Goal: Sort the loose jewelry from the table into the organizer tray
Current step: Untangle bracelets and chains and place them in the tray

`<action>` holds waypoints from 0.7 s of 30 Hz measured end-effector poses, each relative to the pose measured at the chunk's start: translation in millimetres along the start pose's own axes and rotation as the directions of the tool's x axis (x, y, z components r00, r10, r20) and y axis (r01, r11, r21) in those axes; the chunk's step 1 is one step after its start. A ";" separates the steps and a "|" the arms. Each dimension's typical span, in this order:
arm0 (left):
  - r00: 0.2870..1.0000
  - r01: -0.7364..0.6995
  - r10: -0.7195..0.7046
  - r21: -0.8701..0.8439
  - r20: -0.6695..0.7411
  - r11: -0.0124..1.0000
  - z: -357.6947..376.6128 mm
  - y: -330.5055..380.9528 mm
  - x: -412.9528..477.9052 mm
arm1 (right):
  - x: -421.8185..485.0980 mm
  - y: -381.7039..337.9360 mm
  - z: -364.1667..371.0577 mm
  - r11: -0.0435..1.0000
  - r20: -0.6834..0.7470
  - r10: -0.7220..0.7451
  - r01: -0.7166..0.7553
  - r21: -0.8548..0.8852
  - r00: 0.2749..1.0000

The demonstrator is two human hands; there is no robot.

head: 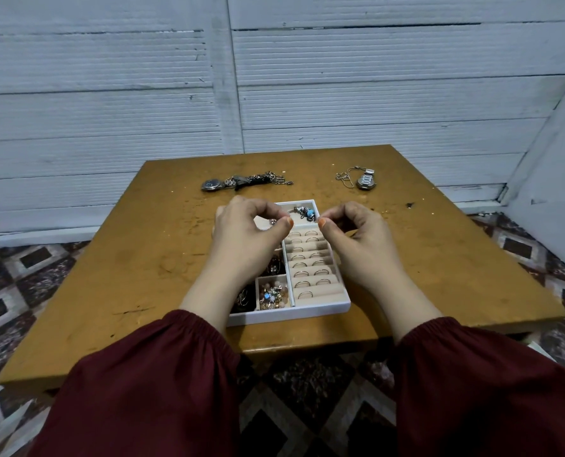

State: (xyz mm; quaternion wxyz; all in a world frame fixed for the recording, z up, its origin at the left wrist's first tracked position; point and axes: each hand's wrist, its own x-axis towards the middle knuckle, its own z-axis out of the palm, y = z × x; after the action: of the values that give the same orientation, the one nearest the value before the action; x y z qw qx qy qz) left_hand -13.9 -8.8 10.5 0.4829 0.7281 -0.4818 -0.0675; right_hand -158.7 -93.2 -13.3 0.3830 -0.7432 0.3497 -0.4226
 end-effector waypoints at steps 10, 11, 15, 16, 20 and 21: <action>0.999 0.034 -0.032 -0.183 0.012 0.982 -2.0 -20.1 50.3 | 45.6 19.3 -2.5 1.000 -0.053 -0.021 0.021 0.001 0.998; 0.999 0.036 -0.035 -0.197 0.007 0.980 -2.7 -22.7 57.9 | 52.4 20.3 -1.6 1.000 -0.049 -0.019 0.020 0.003 0.999; 0.999 0.050 -0.048 -0.198 0.012 0.979 0.0 -32.5 86.9 | 80.2 21.4 7.7 0.999 -0.026 -0.033 0.033 -0.001 0.999; 0.998 0.058 -0.056 -0.204 0.014 0.977 0.6 -34.7 94.1 | 87.2 22.2 10.5 0.999 -0.021 -0.033 0.033 -0.005 0.999; 0.996 0.088 -0.091 -0.209 -0.005 0.974 3.5 -47.9 120.8 | 116.1 30.3 20.1 0.999 0.008 -0.035 0.035 -0.013 0.999; 0.995 0.097 -0.101 -0.203 -0.008 0.974 4.4 -51.9 127.3 | 122.6 33.4 22.4 0.999 0.015 -0.037 0.037 -0.015 0.999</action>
State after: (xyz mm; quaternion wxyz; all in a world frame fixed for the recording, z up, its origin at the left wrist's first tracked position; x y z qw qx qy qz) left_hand 83.7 -105.5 15.0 0.5549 0.6989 -0.4312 -0.1332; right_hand -96.3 -206.0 -5.9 0.3720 -0.7555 0.3364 -0.4214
